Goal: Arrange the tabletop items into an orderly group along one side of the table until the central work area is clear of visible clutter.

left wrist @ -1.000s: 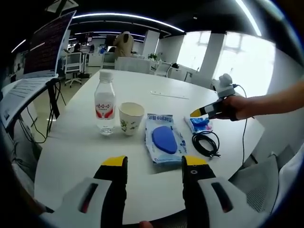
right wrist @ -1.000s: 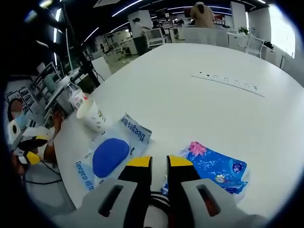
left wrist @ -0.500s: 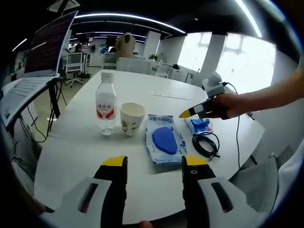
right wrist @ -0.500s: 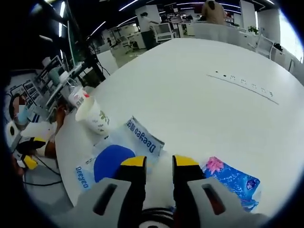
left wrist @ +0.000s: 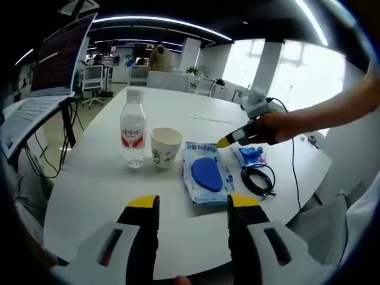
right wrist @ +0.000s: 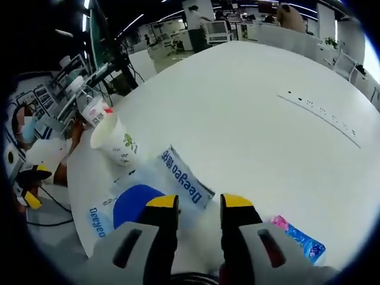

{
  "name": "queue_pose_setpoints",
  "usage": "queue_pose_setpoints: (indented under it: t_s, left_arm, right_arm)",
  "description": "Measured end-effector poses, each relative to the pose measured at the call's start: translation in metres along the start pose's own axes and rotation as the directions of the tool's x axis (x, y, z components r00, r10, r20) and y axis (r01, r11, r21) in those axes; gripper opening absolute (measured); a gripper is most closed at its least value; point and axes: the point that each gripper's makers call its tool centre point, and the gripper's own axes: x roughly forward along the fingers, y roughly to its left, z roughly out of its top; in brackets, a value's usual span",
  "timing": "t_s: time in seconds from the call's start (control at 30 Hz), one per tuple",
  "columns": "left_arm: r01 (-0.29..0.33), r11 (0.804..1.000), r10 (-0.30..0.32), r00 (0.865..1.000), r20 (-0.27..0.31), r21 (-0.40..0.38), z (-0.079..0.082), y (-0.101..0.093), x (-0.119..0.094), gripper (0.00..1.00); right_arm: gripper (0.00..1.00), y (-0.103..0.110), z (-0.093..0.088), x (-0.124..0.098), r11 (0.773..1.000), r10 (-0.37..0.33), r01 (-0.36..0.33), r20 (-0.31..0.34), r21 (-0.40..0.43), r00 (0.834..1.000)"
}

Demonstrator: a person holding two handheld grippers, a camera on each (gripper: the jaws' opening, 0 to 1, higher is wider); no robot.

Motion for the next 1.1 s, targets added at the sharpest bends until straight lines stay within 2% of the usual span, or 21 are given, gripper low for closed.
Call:
queue_pose_setpoints:
  t_s: [0.17,0.23,0.33,0.43,0.57,0.7,0.77,1.1]
  left_arm:
    - [-0.004,1.000,0.004,1.000,0.004,-0.012,0.000,0.002,-0.001,0.45]
    - [-0.005,1.000,0.005,1.000,0.005,-0.014,0.000,0.002,-0.001,0.45]
    - [-0.006,1.000,0.006,1.000,0.001,-0.008,0.000,0.002,0.000,0.45]
    - [-0.005,1.000,0.005,1.000,-0.005,-0.008,-0.002,0.002,0.000,0.45]
    - [-0.007,1.000,0.007,1.000,-0.010,-0.007,-0.002,0.002,0.001,0.45]
    - [-0.013,1.000,0.013,1.000,-0.009,-0.010,-0.002,0.003,0.002,0.45]
    - [-0.012,1.000,0.012,1.000,-0.009,-0.012,-0.003,0.003,0.002,0.45]
    - [-0.016,1.000,0.016,1.000,-0.011,-0.008,-0.003,0.003,0.003,0.45]
  right_arm:
    - [0.26,0.003,0.005,0.008,0.999,0.010,-0.010,-0.009,-0.034,1.000]
    - [0.27,-0.003,0.009,0.016,0.998,0.016,-0.017,-0.023,-0.061,1.000]
    - [0.27,0.001,0.002,0.019,0.996,0.019,-0.022,-0.042,-0.088,0.999]
    - [0.20,-0.007,-0.004,0.027,0.995,0.004,-0.008,-0.043,-0.097,0.999]
    - [0.12,-0.005,-0.013,0.019,0.990,0.004,-0.014,-0.075,-0.139,0.997]
    - [0.06,-0.006,-0.018,0.016,0.989,0.004,-0.015,-0.076,-0.144,0.997]
    - [0.02,0.001,-0.022,0.013,0.989,0.024,-0.035,-0.076,-0.147,0.997]
    - [0.00,-0.006,-0.041,0.008,0.979,0.041,-0.058,-0.091,-0.197,0.995]
